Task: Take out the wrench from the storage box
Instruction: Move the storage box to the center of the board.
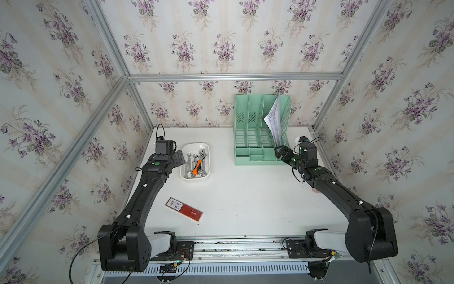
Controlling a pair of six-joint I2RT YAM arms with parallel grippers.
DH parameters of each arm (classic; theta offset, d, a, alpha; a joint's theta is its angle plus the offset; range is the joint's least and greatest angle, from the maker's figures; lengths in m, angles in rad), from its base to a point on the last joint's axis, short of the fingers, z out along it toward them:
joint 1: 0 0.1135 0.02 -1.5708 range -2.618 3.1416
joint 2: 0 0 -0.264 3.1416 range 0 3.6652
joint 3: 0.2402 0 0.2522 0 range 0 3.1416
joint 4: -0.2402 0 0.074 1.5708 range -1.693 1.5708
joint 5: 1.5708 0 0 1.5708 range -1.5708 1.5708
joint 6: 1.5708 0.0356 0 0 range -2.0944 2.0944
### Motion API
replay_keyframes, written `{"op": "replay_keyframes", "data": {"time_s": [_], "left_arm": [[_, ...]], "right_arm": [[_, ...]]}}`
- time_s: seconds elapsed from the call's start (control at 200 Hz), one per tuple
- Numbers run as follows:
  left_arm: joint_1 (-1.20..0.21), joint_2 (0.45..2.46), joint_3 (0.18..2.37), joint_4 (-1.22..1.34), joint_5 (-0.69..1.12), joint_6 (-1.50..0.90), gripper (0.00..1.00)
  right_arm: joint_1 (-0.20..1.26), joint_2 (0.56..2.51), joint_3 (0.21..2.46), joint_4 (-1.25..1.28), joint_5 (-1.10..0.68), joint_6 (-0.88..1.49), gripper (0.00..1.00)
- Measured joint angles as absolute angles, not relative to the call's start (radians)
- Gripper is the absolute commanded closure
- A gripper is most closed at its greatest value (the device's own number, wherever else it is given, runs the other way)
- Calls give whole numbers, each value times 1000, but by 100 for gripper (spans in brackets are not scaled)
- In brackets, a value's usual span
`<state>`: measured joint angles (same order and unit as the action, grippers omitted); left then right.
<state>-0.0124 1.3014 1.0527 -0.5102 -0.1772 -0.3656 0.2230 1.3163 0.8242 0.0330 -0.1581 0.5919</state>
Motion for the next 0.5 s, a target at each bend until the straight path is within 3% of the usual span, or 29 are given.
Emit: {"op": "replay_keyframes", "data": {"time_s": [0.05, 0.195, 0.499], "left_arm": [[-9, 1357, 1085, -533, -145, -365, 3], [-5, 1498, 1145, -596, -54, -346, 25], [-4, 1625, 1186, -639, -12, -320, 48]], "right_arm": [[273, 1319, 826, 27, -170, 598, 3], [374, 1326, 813, 27, -199, 621, 3], [490, 1383, 813, 46, -229, 654, 5]]}}
